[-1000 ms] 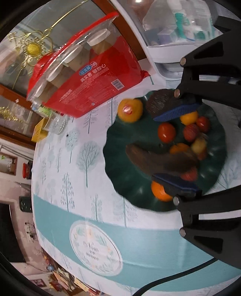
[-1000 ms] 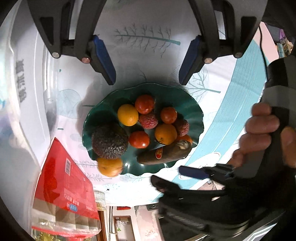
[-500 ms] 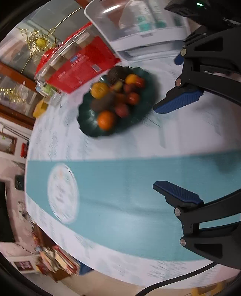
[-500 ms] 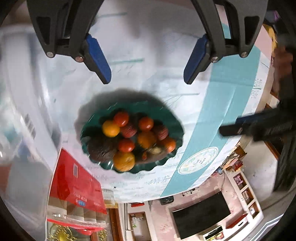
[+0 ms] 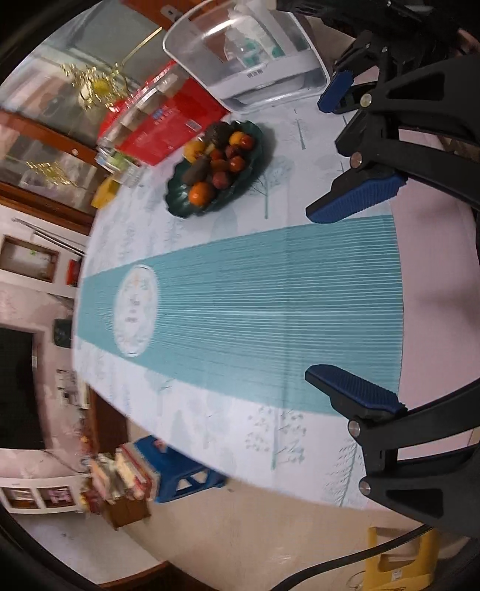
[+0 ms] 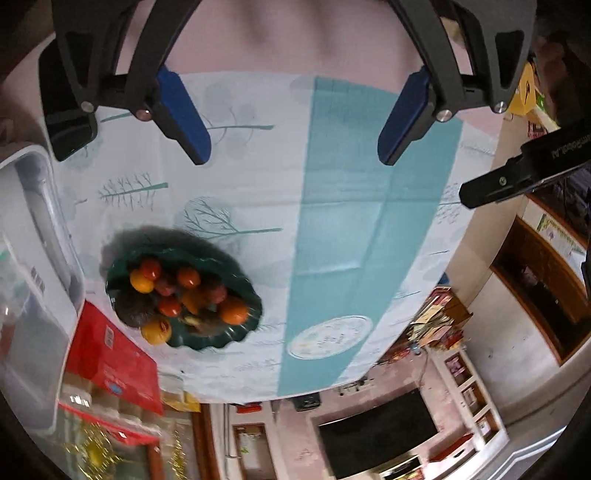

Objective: Organize fruits

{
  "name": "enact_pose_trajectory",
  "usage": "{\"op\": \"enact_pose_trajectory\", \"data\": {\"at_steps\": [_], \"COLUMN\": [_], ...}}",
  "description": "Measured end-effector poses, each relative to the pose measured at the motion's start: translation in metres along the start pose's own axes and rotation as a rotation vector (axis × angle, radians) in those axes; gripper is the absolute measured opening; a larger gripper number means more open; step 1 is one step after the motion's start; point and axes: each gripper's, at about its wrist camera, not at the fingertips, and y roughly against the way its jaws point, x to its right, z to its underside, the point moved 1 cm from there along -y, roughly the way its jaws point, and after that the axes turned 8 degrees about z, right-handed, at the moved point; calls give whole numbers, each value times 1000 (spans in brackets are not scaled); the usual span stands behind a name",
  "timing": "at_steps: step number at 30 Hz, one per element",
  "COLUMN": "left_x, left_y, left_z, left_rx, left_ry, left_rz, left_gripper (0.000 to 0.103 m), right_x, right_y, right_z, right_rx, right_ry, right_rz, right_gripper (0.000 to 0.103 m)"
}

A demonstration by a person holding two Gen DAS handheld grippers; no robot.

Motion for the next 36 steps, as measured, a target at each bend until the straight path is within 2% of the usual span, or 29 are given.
{"op": "enact_pose_trajectory", "data": {"at_steps": [5, 7, 9, 13, 16, 23, 27, 28, 30, 36], "left_x": [27, 39, 53, 74, 87, 91, 87, 87, 87, 86], "left_y": [37, 48, 62, 80, 87, 93, 93, 93, 94, 96], "left_z": [-10, -15, -18, -17, -10, 9, 16, 17, 20, 20], "left_rx": [64, 83, 88, 74, 85, 88, 99, 100, 100, 115], "left_ry": [-81, -106, -129, -111, -134, -85, -72, -73, -75, -80], "left_rz": [-17, -10, -1, 35, 2, -101, -156, -167, -184, -194], "left_gripper": [78, 81, 84, 86, 87, 88, 93, 97, 102, 102], "right_x": [3, 11, 18, 24, 22, 21, 19, 19, 21, 22], "right_y": [37, 57, 79, 110, 126, 129, 134, 136, 137, 137], "right_z": [-10, -16, -20, -25, -20, 2, 6, 7, 8, 8], "right_rx": [-21, -23, -5, 19, 44, 38, 77, 88, 103, 106], "right_ry": [5, -29, -57, -66, -30, 12, 18, 19, 17, 11], "right_rz": [27, 11, -3, 13, 28, 54, 36, 37, 35, 29], "right_gripper": [95, 95, 98, 101, 102, 102, 103, 103, 103, 103]}}
